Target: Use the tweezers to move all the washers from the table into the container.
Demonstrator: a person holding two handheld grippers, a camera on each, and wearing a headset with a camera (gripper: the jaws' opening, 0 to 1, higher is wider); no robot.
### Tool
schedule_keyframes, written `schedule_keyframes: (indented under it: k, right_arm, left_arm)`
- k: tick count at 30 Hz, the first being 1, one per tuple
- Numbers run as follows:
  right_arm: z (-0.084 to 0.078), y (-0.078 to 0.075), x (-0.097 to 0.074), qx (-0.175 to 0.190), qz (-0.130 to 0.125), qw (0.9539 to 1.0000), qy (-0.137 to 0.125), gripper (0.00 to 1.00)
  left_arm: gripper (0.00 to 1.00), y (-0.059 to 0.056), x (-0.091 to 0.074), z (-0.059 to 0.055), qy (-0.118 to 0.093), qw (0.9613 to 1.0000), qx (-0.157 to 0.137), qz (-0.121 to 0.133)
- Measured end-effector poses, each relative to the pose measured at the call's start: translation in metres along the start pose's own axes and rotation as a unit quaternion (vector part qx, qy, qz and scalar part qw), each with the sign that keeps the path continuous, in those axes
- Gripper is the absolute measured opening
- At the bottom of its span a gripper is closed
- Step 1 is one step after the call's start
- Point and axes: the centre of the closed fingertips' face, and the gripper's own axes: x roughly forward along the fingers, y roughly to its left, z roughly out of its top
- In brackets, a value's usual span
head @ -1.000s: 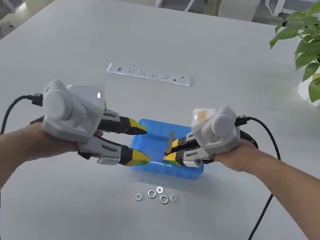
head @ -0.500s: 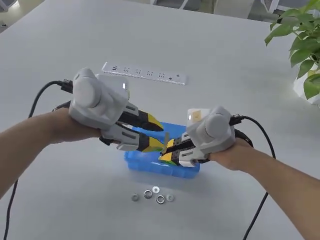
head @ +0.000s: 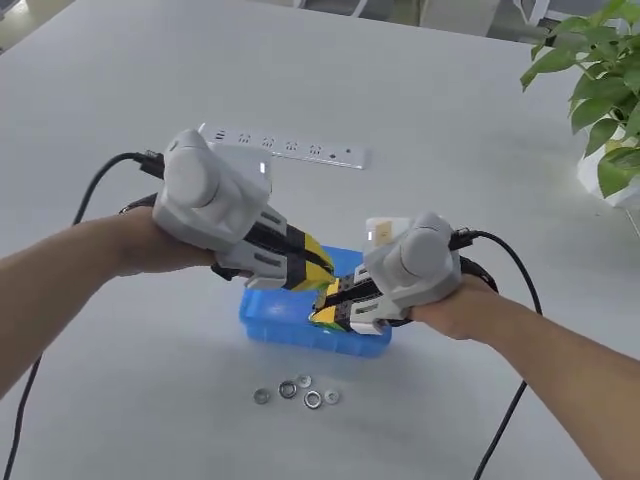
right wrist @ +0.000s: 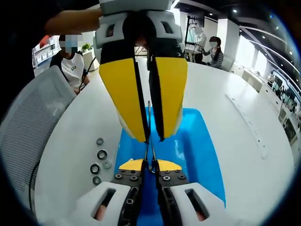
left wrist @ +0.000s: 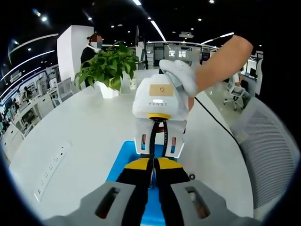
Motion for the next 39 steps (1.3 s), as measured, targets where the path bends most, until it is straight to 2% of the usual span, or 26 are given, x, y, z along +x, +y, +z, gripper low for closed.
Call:
schedule_keyframes:
  k: [14, 18, 30, 39]
  right_arm:
    - [0.0, -0.002, -0.001, -0.001, -0.001, 0.9999, 0.01, 0.12]
    - [0.002, -0.004, -0.004, 0.004, -0.005, 1.0, 0.007, 0.12]
    - [0.012, -0.006, -0.016, 0.007, -0.022, 0.9997, -0.002, 0.15]
    - [0.019, -0.003, -0.026, 0.011, -0.034, 0.9993, -0.009, 0.17]
  left_arm:
    - [0.05, -0.001, 0.0, 0.0, 0.005, 1.0, 0.005, -0.005]
    - [0.05, 0.0, -0.003, 0.003, 0.0, 1.0, 0.002, -0.004]
    - [0.05, 0.0, -0.011, 0.023, -0.016, 0.9998, 0.01, -0.006]
    - [0.05, -0.005, -0.016, 0.034, -0.017, 0.9997, 0.014, -0.009]
